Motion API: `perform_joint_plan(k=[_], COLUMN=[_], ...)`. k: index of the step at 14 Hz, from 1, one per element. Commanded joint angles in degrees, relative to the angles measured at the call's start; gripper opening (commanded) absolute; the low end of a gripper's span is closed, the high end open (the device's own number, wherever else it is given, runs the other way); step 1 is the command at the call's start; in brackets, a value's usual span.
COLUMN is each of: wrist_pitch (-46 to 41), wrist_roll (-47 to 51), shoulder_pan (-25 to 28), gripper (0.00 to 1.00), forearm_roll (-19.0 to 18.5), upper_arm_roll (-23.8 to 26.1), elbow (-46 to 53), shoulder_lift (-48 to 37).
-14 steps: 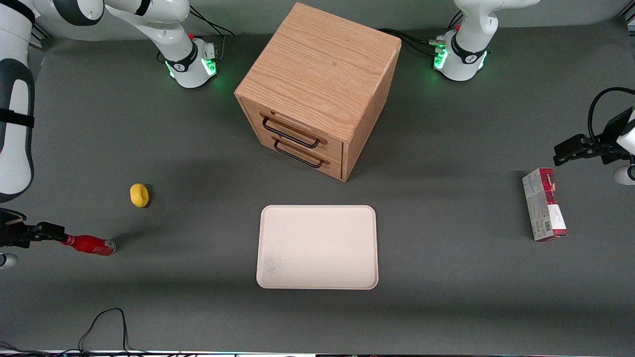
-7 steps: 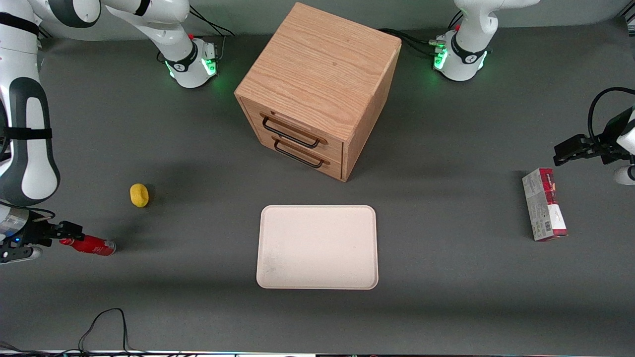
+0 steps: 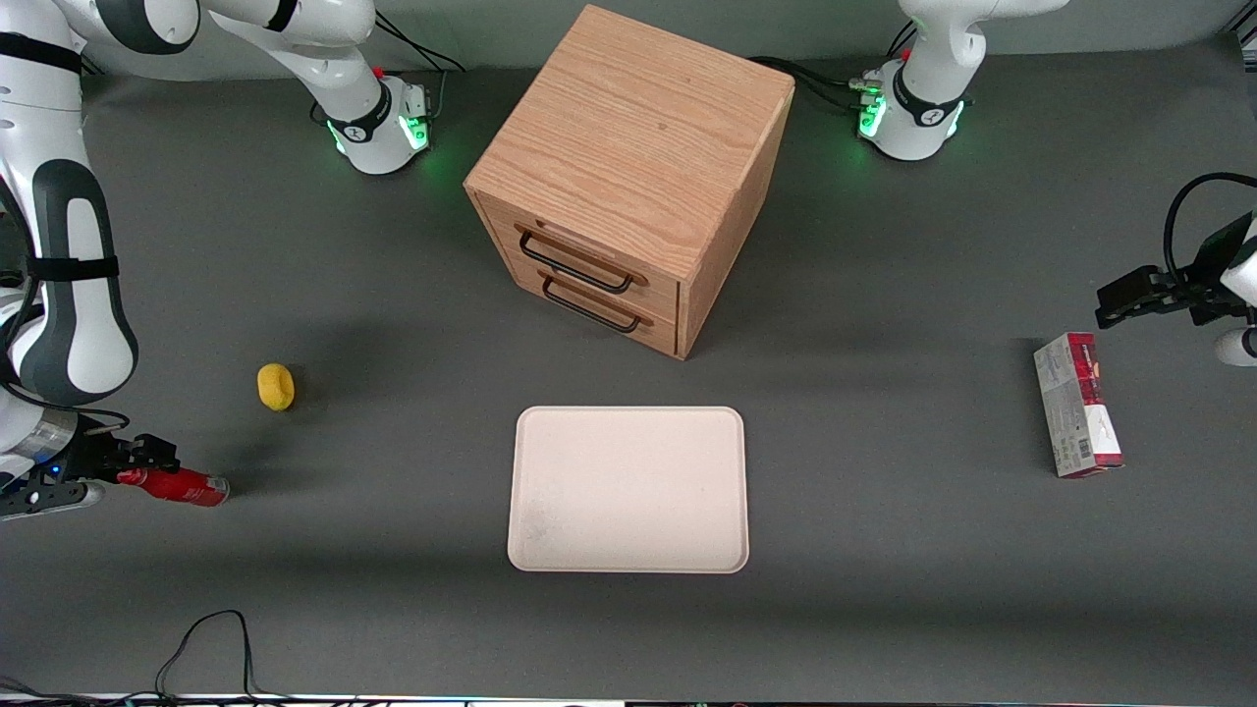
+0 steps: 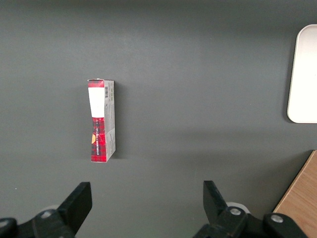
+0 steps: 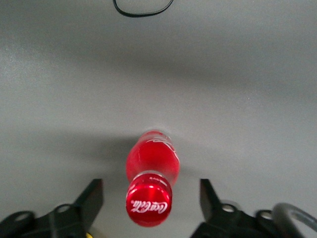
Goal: Place coke bottle on tray
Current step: 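Close the right gripper around the bottle's cap end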
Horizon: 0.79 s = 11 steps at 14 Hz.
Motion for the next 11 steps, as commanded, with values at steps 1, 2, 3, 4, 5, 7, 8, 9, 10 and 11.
perform_joint_plan(k=[1, 2, 3, 4, 5, 7, 8, 9, 10, 11], wrist_pitch=[-0.04, -0.48, -0.65, -0.74, -0.74, -3.10, -6.51, -11.16, -16.07, -21.26], wrist_roll=[-1.25, -0.90, -0.55, -0.11, 0.59, 1.12, 2.69, 4.62, 6.82, 9.54], shoulder_pan=[0.43, 0.52, 0.70, 0.70, 0.78, 0.87, 1.05, 1.57, 2.18, 2.54], gripper=[0.00, 0.00, 0.00, 0.00, 0.00, 0.00, 0.00, 0.00, 0.00, 0.00], forearm_roll=[1.33, 1.33, 1.33, 1.33, 1.33, 1.33, 1.25, 1.16, 0.72, 0.54], upper_arm_roll=[-0.19, -0.11, -0.11, -0.02, 0.07, 0.16, 0.16, 0.16, 0.07, 0.07], elbow=[-0.93, -0.41, -0.05, 0.13, 0.13, 1.61, 4.06, 7.39, 11.34, 15.47], shoulder_lift=[-1.69, -1.78, -1.69, -1.78, -1.78, -2.13, -2.22, -2.48, -2.48, -2.48])
